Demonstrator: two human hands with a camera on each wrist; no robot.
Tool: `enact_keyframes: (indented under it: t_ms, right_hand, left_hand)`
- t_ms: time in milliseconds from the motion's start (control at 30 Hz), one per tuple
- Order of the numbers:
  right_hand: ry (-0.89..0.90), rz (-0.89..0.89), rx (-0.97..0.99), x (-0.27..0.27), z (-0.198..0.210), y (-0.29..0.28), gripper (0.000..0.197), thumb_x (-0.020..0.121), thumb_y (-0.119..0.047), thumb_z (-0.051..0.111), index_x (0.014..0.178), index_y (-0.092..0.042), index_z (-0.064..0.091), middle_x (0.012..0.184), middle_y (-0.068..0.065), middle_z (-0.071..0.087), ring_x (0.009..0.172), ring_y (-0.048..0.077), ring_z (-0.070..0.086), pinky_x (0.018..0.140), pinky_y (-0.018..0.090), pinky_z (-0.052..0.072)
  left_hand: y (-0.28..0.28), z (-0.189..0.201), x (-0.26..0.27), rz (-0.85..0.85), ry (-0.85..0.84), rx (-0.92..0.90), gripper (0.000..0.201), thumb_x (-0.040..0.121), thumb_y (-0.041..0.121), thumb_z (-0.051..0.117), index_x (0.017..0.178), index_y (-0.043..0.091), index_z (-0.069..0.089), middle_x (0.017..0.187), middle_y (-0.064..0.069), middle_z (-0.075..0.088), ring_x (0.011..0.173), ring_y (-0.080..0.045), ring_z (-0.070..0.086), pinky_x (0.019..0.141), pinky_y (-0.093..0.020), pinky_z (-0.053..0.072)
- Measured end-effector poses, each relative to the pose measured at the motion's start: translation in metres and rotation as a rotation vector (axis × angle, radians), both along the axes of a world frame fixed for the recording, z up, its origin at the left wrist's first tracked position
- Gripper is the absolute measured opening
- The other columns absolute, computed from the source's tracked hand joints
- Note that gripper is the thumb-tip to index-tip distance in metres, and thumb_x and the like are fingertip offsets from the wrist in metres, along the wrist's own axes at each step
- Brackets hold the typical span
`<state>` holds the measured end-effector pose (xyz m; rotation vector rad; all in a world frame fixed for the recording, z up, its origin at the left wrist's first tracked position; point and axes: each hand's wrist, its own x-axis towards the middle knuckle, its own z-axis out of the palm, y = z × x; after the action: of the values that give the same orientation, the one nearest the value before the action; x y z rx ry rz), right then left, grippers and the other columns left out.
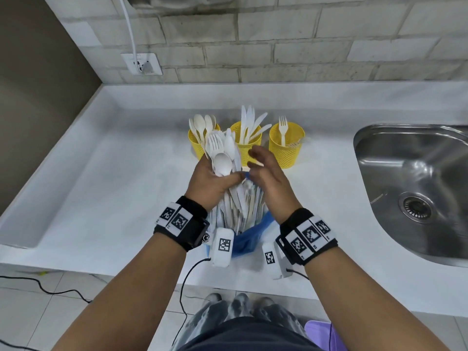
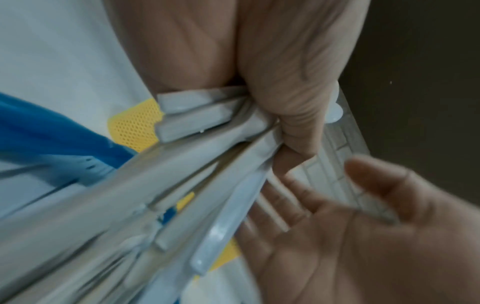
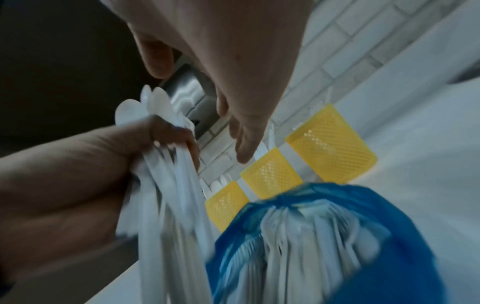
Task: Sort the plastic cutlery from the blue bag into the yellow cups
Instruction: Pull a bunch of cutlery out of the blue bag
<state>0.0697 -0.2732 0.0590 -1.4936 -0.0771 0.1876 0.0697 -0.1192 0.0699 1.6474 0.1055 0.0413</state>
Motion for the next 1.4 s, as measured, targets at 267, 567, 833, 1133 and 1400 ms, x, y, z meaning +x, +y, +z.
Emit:
enact_keyframes:
  t_ms: [267,567,833,1133,1400]
  right_hand:
    - [-0.081,0.184,-0.194,-0.004,-0.008,0.017,0.080,0.075,-0.021,0.079,0.144,-0.020,0.039,0.132,-0.004,0.065,0.124,0.009,0.062,0.111,0.041,0.048]
    - [-0.099,0.109,-0.107,0.003,-0.007,0.028,0.076,0.066,-0.036,0.069,0.139,-0.017,0.056,0.124,0.000,0.072,0.118,0.017,0.068,0.102,0.041,0.056]
    - [-0.013,0.270,-0.088,0.003,-0.001,0.012,0.010,0.072,-0.010,0.061,0.062,-0.009,0.063,0.054,0.000,0.056,0.052,0.016,0.054,0.056,0.031,0.043]
    - [0.137,0.320,0.174,0.005,0.005,0.016,0.023,0.078,-0.012,0.077,0.098,-0.016,0.066,0.078,0.013,0.068,0.068,0.032,0.059,0.056,0.035,0.049]
    - [0.548,0.274,0.550,0.004,-0.007,0.000,0.045,0.078,-0.030,0.059,0.107,0.002,0.072,0.118,0.027,0.068,0.120,0.048,0.060,0.113,0.053,0.038]
  left_hand:
    - [-0.016,0.022,0.002,0.050,0.052,-0.147,0.043,0.082,-0.007,0.073,0.122,-0.001,0.060,0.110,-0.023,0.071,0.103,-0.034,0.071,0.088,-0.044,0.060]
    - [-0.019,0.023,-0.002,0.002,-0.056,-0.019,0.053,0.074,-0.002,0.085,0.121,0.003,0.060,0.107,-0.014,0.073,0.102,-0.023,0.072,0.090,-0.035,0.059]
    - [-0.001,0.025,0.000,-0.178,-0.023,0.173,0.065,0.070,0.034,0.092,0.125,0.015,0.063,0.111,-0.013,0.072,0.110,-0.023,0.069,0.094,-0.050,0.057]
    - [-0.003,0.039,-0.008,-0.180,0.090,-0.159,0.037,0.077,0.011,0.081,0.105,-0.008,0.066,0.106,-0.024,0.073,0.092,-0.052,0.068,0.072,-0.057,0.053]
    - [-0.007,0.053,-0.009,-0.037,-0.172,-0.120,0.011,0.083,-0.009,0.074,0.087,-0.001,0.067,0.079,-0.006,0.070,0.074,-0.014,0.068,0.068,-0.024,0.056]
